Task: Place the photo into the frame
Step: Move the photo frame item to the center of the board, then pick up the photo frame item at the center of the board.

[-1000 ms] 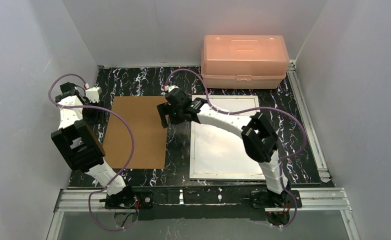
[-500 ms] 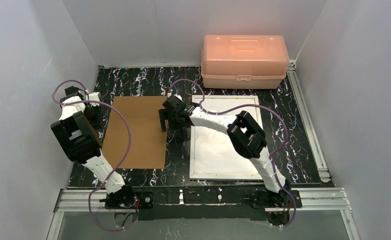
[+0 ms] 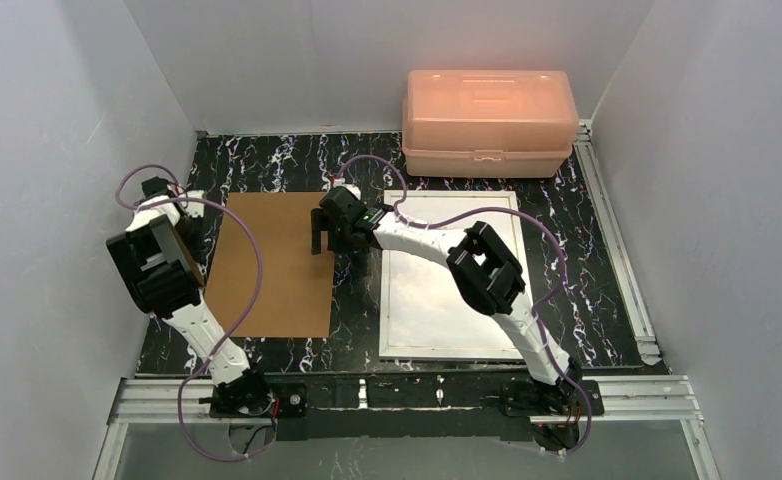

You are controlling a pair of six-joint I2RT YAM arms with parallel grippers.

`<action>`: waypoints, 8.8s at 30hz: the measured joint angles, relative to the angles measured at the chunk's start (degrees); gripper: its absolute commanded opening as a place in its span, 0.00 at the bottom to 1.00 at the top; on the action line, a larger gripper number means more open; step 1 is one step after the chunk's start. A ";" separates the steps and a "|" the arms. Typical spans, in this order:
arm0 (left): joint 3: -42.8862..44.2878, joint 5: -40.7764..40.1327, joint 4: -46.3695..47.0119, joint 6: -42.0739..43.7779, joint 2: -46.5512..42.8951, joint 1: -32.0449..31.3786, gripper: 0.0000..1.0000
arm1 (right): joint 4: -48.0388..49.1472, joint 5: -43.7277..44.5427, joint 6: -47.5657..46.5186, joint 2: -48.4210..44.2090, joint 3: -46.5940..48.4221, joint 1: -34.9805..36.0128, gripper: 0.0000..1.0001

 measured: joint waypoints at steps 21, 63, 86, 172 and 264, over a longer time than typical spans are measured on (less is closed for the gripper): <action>1.55 2.64 -2.43 3.32 1.14 -3.23 0.00 | 6.69 -9.49 12.46 1.68 0.09 -2.05 0.97; 7.30 -0.07 -10.12 10.80 4.74 -16.87 0.00 | 8.39 -11.17 16.11 -11.87 -19.28 -4.96 0.95; 5.03 -1.81 -11.61 10.21 3.34 -24.00 0.00 | 11.13 -7.28 16.17 -23.93 -28.87 -7.76 0.94; -0.55 8.09 -15.93 3.93 0.13 -25.35 0.11 | 26.32 -23.87 6.88 -35.04 -56.11 -18.78 0.58; 8.13 29.55 -1.40 -23.96 5.77 -50.31 0.35 | -31.61 -35.47 -17.86 -67.30 -31.58 -43.95 0.01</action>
